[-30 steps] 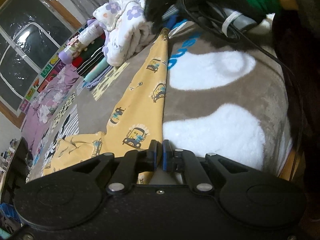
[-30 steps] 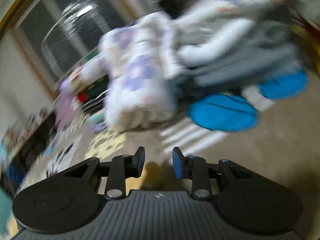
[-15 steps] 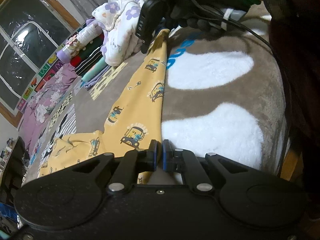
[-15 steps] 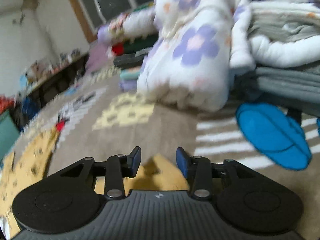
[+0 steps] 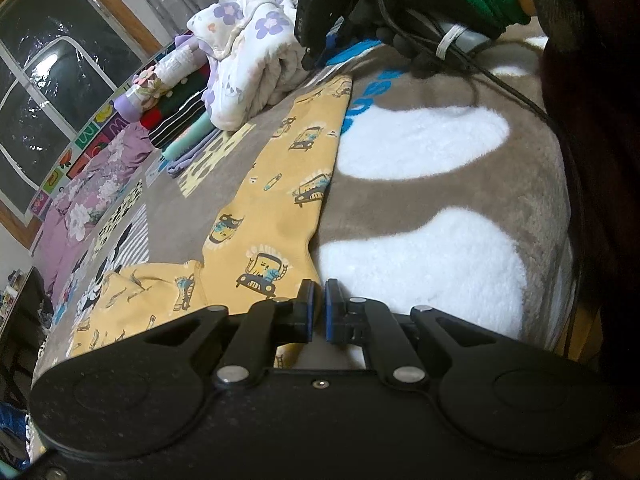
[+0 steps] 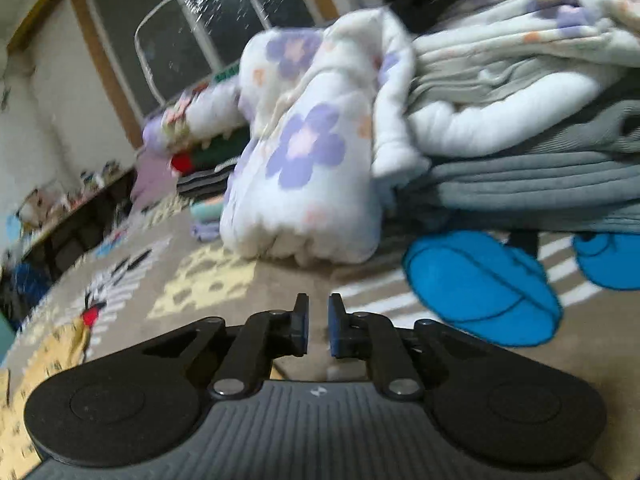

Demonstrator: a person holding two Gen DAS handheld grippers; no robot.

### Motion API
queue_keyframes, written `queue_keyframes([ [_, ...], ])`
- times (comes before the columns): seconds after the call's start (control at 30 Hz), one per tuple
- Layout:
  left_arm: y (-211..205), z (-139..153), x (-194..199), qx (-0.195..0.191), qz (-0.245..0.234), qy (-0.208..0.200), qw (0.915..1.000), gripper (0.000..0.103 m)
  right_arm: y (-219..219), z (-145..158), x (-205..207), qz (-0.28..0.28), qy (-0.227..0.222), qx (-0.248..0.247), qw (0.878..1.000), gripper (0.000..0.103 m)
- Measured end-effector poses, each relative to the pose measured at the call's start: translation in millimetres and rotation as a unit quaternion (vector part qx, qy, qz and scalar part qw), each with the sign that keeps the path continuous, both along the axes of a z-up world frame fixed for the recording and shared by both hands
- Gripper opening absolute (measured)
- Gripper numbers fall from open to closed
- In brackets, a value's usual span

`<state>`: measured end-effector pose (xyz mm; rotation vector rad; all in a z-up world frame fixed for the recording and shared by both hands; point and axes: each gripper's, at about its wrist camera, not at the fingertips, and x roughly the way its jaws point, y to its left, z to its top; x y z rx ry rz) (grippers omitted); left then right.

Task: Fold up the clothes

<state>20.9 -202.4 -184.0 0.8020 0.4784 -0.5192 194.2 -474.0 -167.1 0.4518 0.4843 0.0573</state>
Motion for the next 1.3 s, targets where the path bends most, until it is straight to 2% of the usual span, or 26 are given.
queue_keyframes([
  [0.1,-0.4,0.2,0.9,0.0,0.001,0.001,1.0,0.001,3.7,5.8,-9.1,0.011,-0.014,-0.019,1.0,0.014],
  [0.2,0.3,0.9,1.3,-0.003,0.0,0.002,1.0,0.001,16.8,11.9,-18.2,0.067,-0.038,-0.026,0.997,0.014],
  [0.3,1.6,0.9,1.1,-0.004,-0.004,0.003,1.0,0.001,37.1,12.2,-11.7,0.109,-0.014,-0.062,0.992,0.014],
  [0.43,0.4,2.4,-2.1,0.004,-0.019,0.003,0.9998,0.001,59.2,-3.3,-2.3,0.099,0.041,-0.161,0.981,0.014],
  [0.47,0.6,3.7,-3.6,0.003,-0.025,0.006,0.9997,0.001,57.8,-2.4,-2.8,0.082,0.04,-0.166,0.982,0.014],
  [0.5,1.1,4.8,-5.3,0.002,-0.029,0.008,0.9995,0.001,56.3,-1.5,-3.4,0.066,0.039,-0.172,0.982,0.019],
  [0.57,3.1,8.2,-8.2,-0.009,-0.031,0.01,0.9994,0.001,51.2,3.3,-9.6,0.041,0.029,-0.173,0.984,0.02],
  [0.6,4.3,10.6,-9.7,-0.017,-0.031,0.009,0.9993,0.002,45.7,8.1,-16.6,0.03,0.017,-0.147,0.989,0.023],
  [0.67,6.0,15.5,-12.7,-0.032,-0.029,0.001,0.9991,0.01,31.3,11.8,-30.7,0.006,0.004,-0.092,0.996,0.044],
  [0.7,6.0,15.7,-13.0,-0.033,-0.025,-0.002,0.9991,0.015,24.2,12.5,-37.5,-0.006,0.001,-0.066,0.998,0.06],
  [0.73,6.3,14.5,-12.8,-0.03,-0.021,-0.006,0.9993,0.028,19.2,9.6,-39.6,-0.012,0.01,-0.047,0.999,0.067],
  [0.8,7.7,11.3,-11.5,-0.025,-0.007,-0.015,0.9996,0.03,18.1,-1.5,-31.4,0.005,0.037,-0.016,0.999,0.063],
  [0.87,10.3,8.6,-7.4,-0.027,0.005,-0.011,0.9996,0.03,27.0,-5.8,-25.9,0.024,0.051,-0.034,0.998,0.047],
  [0.9,11.4,6.8,-4.9,-0.029,0.01,-0.004,0.9995,0.03,29.8,-5.0,-27.2,0.023,0.049,-0.045,0.997,0.02],
  [0.93,11.8,5.0,-3.4,-0.03,0.011,0.001,0.9995,0.03,32.7,-4.1,-28.5,0.023,0.048,-0.056,0.997,0.013],
  [1.07,11.4,4.1,-5.1,-0.022,0.009,-0.001,0.9997,0.029,34.8,0.8,-34.1,0.008,0.033,-0.08,0.996,0.013],
  [1.17,14.1,4.7,-4.3,-0.025,0.007,0.006,0.9996,0.029,31.9,-3.7,-30.2,-0.004,0.051,-0.085,0.995,0.016],
  [1.23,15.8,7.0,-3.3,-0.027,0.004,0.014,0.9995,0.029,33.0,-4.4,-28.2,-0.012,0.053,-0.094,0.994,0.033],
  [1.3,18.1,11.0,-2.6,-0.028,0.0,0.026,0.9993,0.029,34.4,-1.0,-30.9,-0.02,0.04,-0.105,0.994,0.041],
])
